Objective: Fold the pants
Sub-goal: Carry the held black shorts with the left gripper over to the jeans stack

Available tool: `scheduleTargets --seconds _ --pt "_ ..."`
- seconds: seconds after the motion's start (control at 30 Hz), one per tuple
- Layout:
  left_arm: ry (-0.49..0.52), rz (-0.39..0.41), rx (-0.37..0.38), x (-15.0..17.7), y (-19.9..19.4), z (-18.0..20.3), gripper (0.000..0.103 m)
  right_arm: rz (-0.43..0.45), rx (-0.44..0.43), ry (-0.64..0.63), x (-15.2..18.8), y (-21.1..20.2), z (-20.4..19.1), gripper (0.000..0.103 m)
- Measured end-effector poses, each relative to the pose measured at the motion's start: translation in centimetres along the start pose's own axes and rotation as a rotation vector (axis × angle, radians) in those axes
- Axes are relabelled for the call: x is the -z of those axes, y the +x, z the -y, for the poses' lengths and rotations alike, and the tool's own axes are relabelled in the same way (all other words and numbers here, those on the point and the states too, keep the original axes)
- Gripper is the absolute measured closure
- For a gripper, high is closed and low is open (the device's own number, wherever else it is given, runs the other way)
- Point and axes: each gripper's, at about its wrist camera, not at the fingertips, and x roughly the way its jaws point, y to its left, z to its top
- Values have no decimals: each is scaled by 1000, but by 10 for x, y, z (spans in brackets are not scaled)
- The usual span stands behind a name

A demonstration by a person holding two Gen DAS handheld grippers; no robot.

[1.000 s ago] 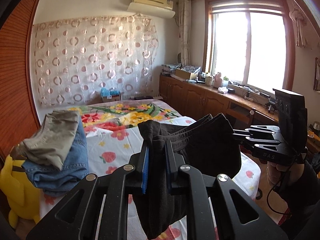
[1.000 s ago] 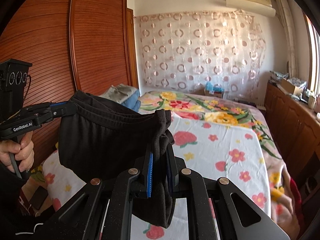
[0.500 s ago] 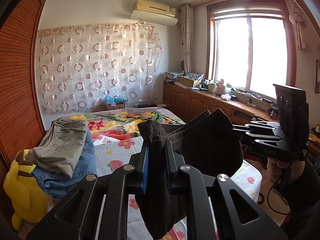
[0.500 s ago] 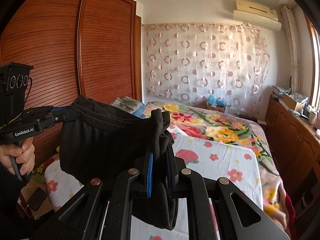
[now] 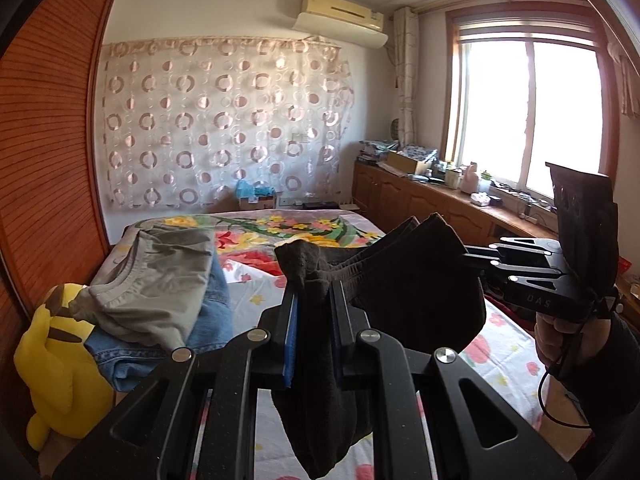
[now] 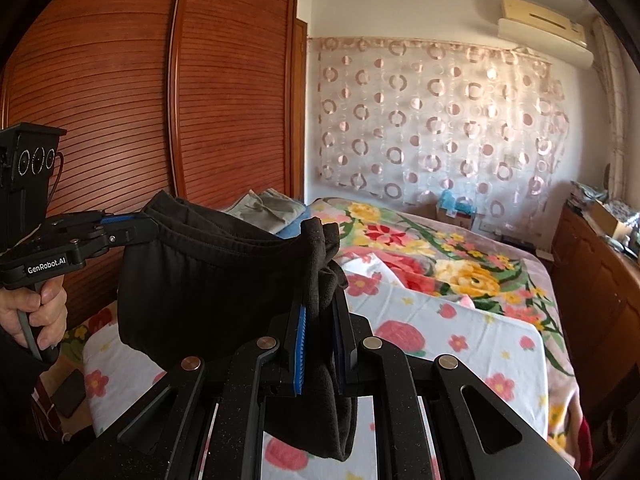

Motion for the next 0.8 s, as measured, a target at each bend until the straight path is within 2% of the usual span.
scheduleTargets --seconds 0.5,0.8 --pt "-40 -19 -74 -10 26 -43 88 -28 -83 -36 -33 74 36 92" --pt "-32 3 -119 -26 31 -64 88 -5 -91 -88 -58 106 44 92"
